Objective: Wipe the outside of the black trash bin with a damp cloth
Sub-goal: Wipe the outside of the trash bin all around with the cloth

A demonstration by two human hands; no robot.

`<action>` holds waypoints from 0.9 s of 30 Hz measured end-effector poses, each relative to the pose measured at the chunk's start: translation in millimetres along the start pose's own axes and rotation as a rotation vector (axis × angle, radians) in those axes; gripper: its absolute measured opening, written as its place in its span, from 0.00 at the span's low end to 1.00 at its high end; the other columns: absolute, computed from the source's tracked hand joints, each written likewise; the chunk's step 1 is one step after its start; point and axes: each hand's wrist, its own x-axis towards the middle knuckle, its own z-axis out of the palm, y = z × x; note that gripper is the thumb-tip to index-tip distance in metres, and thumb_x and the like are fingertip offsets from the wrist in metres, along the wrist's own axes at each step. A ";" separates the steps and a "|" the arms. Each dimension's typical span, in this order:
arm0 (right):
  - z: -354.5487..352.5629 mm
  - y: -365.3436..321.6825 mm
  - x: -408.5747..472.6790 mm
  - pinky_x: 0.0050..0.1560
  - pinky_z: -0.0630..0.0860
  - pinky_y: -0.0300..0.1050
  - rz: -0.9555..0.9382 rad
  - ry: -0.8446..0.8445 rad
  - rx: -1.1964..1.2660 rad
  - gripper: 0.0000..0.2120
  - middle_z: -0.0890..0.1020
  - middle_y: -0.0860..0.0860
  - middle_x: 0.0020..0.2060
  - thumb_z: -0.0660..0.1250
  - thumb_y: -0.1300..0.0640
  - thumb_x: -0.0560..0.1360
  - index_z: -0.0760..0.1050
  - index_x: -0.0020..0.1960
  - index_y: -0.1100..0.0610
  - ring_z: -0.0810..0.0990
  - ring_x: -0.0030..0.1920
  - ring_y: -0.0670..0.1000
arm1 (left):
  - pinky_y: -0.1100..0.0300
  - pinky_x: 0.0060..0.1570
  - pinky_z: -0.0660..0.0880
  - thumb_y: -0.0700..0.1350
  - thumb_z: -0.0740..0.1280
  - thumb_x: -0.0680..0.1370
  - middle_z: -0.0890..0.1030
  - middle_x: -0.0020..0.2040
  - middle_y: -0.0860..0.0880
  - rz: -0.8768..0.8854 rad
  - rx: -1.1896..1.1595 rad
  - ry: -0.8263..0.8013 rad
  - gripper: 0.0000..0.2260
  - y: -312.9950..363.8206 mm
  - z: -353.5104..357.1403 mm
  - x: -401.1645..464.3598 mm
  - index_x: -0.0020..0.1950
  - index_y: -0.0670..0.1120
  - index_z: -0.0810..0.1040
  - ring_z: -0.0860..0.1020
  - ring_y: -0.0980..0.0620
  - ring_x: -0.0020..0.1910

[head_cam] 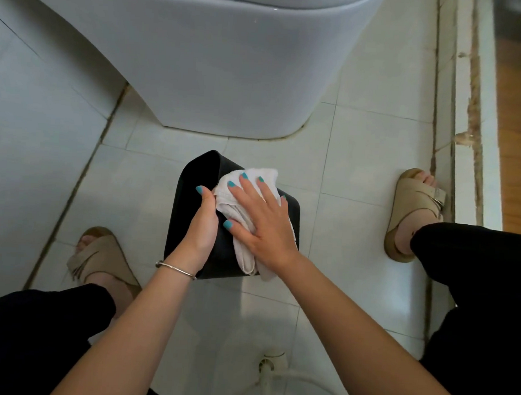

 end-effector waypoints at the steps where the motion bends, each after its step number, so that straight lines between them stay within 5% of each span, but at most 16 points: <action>1: 2.3 -0.8 0.4 0.70 0.49 0.73 0.020 -0.014 -0.034 0.29 0.52 0.39 0.77 0.55 0.35 0.76 0.50 0.74 0.33 0.45 0.78 0.51 | 0.77 0.32 0.72 0.60 0.39 0.82 0.77 0.44 0.59 -0.007 -0.001 0.001 0.24 -0.4 -1.0 0.0 0.58 0.55 0.73 0.74 0.67 0.42; 5: 15.0 -5.5 0.6 0.69 0.47 0.73 0.021 0.004 -0.066 0.31 0.47 0.41 0.78 0.53 0.32 0.74 0.40 0.72 0.27 0.40 0.78 0.53 | 0.74 0.37 0.71 0.62 0.39 0.81 0.78 0.44 0.60 -0.028 0.006 0.018 0.26 0.6 -3.8 1.1 0.61 0.57 0.73 0.76 0.62 0.45; 9: 16.3 0.9 0.9 0.69 0.54 0.70 0.025 0.059 -0.054 0.29 0.50 0.44 0.78 0.50 0.33 0.76 0.42 0.73 0.30 0.44 0.78 0.53 | 0.73 0.37 0.75 0.62 0.39 0.81 0.83 0.41 0.60 -0.004 0.008 -0.034 0.26 0.0 -0.1 1.3 0.53 0.58 0.76 0.80 0.66 0.40; 12: 18.5 7.6 2.6 0.69 0.56 0.68 0.012 0.102 -0.009 0.26 0.53 0.44 0.78 0.51 0.37 0.78 0.46 0.74 0.32 0.46 0.78 0.52 | 0.60 0.59 0.74 0.64 0.41 0.80 0.80 0.60 0.53 -0.023 -0.069 -0.053 0.27 -1.8 -0.6 1.5 0.63 0.57 0.75 0.78 0.56 0.58; 14: 20.6 13.3 4.7 0.69 0.56 0.67 0.044 0.118 0.033 0.26 0.55 0.43 0.77 0.52 0.39 0.78 0.51 0.74 0.34 0.48 0.78 0.51 | 0.54 0.66 0.69 0.64 0.41 0.80 0.77 0.65 0.52 -0.018 -0.108 -0.043 0.25 -2.3 -3.4 1.4 0.65 0.59 0.73 0.75 0.54 0.64; 22: 8.3 58.0 19.2 0.72 0.49 0.68 0.524 0.123 0.221 0.24 0.57 0.38 0.76 0.55 0.43 0.79 0.52 0.72 0.29 0.47 0.77 0.48 | 0.61 0.62 0.63 0.60 0.42 0.82 0.68 0.71 0.57 -0.041 -0.093 -0.002 0.23 1.1 5.8 7.0 0.74 0.59 0.63 0.65 0.54 0.71; 27: 5.4 63.5 22.6 0.72 0.54 0.65 0.657 0.162 0.376 0.23 0.62 0.44 0.74 0.56 0.40 0.77 0.54 0.70 0.27 0.50 0.77 0.52 | 0.66 0.65 0.55 0.60 0.46 0.81 0.58 0.77 0.54 0.035 0.143 0.024 0.27 -1.4 5.6 5.9 0.78 0.52 0.54 0.57 0.55 0.75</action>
